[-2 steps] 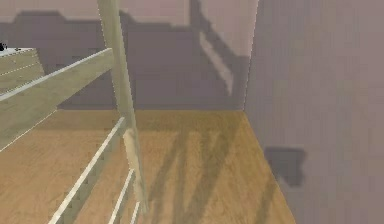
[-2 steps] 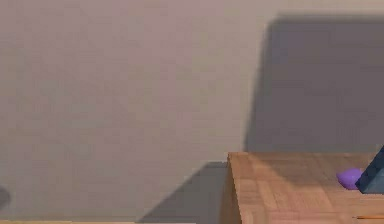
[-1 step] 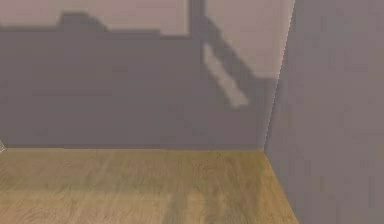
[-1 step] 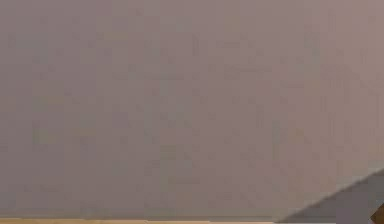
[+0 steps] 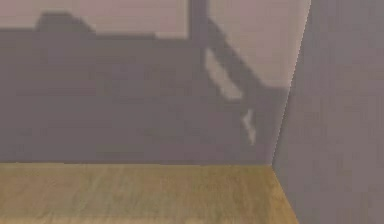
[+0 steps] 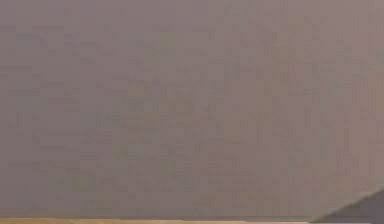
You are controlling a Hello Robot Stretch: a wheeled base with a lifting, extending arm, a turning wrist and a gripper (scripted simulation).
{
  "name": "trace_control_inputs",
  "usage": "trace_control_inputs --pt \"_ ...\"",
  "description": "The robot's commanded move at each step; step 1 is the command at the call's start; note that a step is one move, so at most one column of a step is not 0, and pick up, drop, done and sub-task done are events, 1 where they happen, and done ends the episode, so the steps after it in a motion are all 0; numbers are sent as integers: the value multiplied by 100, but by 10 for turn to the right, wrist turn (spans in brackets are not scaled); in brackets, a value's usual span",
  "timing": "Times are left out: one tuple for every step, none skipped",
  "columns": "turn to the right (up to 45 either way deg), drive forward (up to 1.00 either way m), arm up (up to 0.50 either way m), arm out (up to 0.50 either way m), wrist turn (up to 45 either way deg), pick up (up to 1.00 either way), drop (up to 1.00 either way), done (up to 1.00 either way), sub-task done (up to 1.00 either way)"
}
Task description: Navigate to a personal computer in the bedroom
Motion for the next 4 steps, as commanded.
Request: trace_control_inputs --pt "-390 0 0 0 0 0 0 0 0" --pt "0 30 0 0 0 0 0 0 0" --pt "-450 0 0 0 0 0 0 0 0" --pt "0 100 0 0 0 0 0 0 0"
